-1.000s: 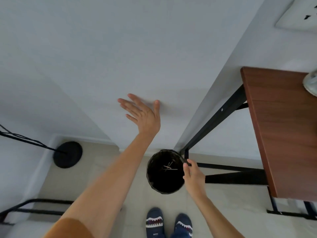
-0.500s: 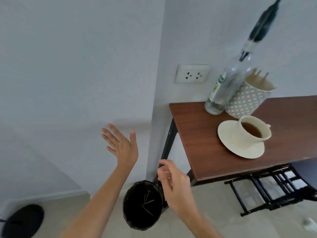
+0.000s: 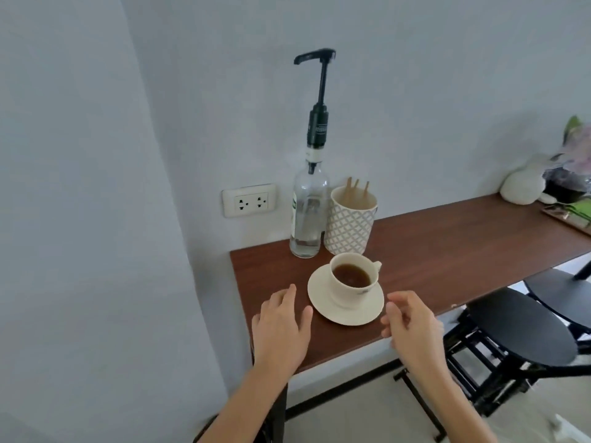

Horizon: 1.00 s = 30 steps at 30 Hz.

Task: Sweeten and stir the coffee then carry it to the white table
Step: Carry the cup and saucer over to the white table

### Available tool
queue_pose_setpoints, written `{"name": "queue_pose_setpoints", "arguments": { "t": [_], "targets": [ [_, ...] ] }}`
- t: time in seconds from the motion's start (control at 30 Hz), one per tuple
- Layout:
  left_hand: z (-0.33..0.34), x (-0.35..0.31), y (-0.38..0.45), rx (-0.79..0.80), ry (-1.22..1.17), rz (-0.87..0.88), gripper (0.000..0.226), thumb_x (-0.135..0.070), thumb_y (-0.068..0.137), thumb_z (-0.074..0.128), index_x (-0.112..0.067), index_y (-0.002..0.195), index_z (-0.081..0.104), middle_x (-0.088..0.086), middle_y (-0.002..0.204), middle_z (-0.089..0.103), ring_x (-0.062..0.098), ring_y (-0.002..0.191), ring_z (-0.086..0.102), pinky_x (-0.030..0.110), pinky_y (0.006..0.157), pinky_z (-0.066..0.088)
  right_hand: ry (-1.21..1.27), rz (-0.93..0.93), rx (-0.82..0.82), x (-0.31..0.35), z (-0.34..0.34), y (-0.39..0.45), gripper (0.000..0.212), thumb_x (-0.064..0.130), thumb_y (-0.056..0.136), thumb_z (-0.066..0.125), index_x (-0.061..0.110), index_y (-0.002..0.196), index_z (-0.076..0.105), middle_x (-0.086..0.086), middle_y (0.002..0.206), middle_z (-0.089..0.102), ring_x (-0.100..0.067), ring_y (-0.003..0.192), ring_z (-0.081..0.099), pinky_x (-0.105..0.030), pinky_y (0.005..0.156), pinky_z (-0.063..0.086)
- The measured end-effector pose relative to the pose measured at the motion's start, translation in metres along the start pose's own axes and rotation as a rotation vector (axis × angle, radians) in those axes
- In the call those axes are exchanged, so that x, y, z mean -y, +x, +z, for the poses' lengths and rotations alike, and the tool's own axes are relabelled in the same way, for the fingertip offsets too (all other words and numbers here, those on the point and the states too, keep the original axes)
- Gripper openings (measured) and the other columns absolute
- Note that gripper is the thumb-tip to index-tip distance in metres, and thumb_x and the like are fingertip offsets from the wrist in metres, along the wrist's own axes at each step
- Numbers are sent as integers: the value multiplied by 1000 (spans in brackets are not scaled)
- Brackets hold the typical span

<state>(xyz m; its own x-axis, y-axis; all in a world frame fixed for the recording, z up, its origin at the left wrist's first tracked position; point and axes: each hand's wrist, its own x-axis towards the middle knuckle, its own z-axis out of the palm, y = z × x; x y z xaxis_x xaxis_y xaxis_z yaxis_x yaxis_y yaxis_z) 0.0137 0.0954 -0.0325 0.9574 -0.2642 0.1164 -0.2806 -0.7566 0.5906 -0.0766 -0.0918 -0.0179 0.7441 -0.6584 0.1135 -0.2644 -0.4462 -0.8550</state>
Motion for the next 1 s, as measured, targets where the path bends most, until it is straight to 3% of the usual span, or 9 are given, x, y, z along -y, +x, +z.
{"name": "queue_pose_setpoints", "arguments": {
  "t": [0.13, 0.23, 0.43, 0.63, 0.77, 0.83, 1.0],
  "targets": [
    [23, -32, 15, 26, 89, -93, 54, -46, 99, 47, -22, 147, 45, 2, 137, 56, 20, 123, 57, 38, 99, 52, -39, 159, 225, -14, -14, 61, 27, 16, 100, 52, 16, 127, 52, -15, 79, 71, -16, 49, 61, -23, 43, 53],
    [34, -46, 27, 14, 104, -176, 40, -48, 97, 51, -23, 126, 60, -1, 112, 62, 18, 102, 64, 33, 81, 54, -76, 184, 420, -14, -12, 92, 37, 18, 101, 50, 17, 137, 43, -17, 81, 72, -17, 47, 62, -22, 40, 51],
    [38, -54, 44, 15, 84, -398, 38, -50, 88, 66, -17, 105, 63, 1, 98, 70, 23, 94, 67, 34, 71, 51, -87, 161, 672, -14, -7, 125, 27, 14, 99, 51, 15, 126, 49, -15, 69, 72, -20, 44, 69, -26, 42, 56],
    [40, -56, 50, 0, -25, -527, 40, -48, 82, 74, -12, 97, 65, 2, 91, 72, 22, 87, 70, 32, 69, 51, -51, 170, 739, -18, -3, 133, 19, 13, 97, 56, 15, 114, 48, -15, 64, 70, -20, 43, 67, -26, 41, 54],
    [41, -55, 50, -39, -190, -556, 31, -33, 84, 75, -6, 82, 62, 14, 85, 75, 29, 74, 75, 43, 77, 62, -8, 177, 772, -22, 1, 135, 16, 13, 97, 57, 10, 111, 50, -15, 57, 69, -23, 45, 68, -27, 41, 54],
    [39, -56, 46, -82, -280, -579, 28, -23, 86, 76, -7, 74, 57, 19, 86, 75, 31, 71, 76, 43, 71, 64, 7, 165, 787, -23, 2, 135, 16, 13, 98, 57, 10, 112, 51, -15, 56, 69, -25, 46, 68, -26, 41, 53],
    [30, -53, 29, -179, -491, -614, 25, -18, 84, 79, -1, 94, 64, 16, 94, 71, 21, 71, 74, 25, 49, 62, 65, 114, 815, -15, -1, 128, 14, 12, 99, 56, 13, 112, 51, -17, 58, 67, -26, 47, 67, -30, 43, 55]
  ]
}}
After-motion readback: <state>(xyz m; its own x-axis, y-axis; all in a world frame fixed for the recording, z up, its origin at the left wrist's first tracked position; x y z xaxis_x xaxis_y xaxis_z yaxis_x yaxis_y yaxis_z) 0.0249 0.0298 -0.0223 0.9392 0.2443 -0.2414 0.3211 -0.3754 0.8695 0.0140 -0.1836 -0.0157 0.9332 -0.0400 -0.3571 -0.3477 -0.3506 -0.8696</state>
